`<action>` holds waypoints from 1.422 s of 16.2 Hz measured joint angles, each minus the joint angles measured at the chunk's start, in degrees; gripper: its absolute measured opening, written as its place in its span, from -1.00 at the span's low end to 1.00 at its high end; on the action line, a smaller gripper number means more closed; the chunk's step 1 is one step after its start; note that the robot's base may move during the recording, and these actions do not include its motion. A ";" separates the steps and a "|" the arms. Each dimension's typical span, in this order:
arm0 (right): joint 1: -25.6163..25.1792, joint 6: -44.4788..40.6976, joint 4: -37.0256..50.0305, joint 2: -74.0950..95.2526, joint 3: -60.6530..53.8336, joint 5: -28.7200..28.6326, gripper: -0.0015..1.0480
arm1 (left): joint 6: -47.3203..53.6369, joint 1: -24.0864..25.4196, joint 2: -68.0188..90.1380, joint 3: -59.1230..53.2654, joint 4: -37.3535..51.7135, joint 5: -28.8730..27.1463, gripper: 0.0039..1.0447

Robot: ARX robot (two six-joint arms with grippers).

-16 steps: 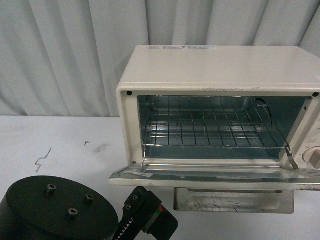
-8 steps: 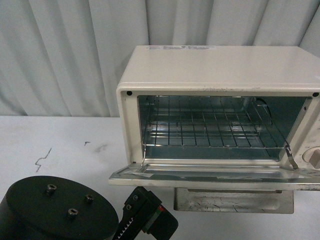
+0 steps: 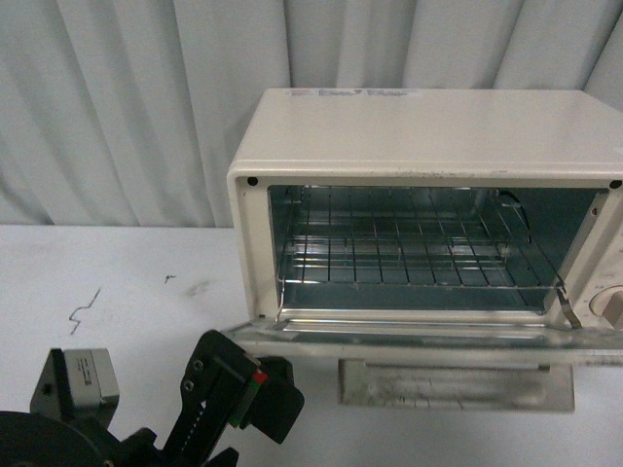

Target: Open oven

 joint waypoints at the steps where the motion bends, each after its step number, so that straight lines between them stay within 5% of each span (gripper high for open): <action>1: 0.00 0.00 -0.02 0.00 0.00 0.00 0.87 | 1.33 0.24 -1.70 -0.72 2.29 0.63 0.88; 11: 0.00 0.00 -0.04 0.00 0.00 0.00 0.87 | 24.90 10.21 -16.85 -14.82 -5.86 18.99 0.88; 14: 0.00 0.00 -0.02 0.00 0.00 0.00 0.87 | 34.34 17.88 -36.74 -16.55 -23.82 25.55 0.88; 18: 0.00 0.00 -0.04 0.00 0.00 0.00 0.87 | 44.96 35.26 -71.76 -16.13 -55.34 33.22 0.88; 20: 0.00 0.00 -0.04 0.00 0.00 0.00 0.87 | 48.11 39.26 -81.20 -16.06 -63.67 34.71 0.88; 22: 0.00 0.00 0.02 0.00 0.00 -0.04 0.87 | 58.93 39.21 -82.99 -16.74 -45.51 24.02 0.58; 23: -0.04 0.00 -0.15 0.02 0.00 0.17 0.87 | 66.93 39.21 -89.77 -16.74 -43.34 18.78 0.34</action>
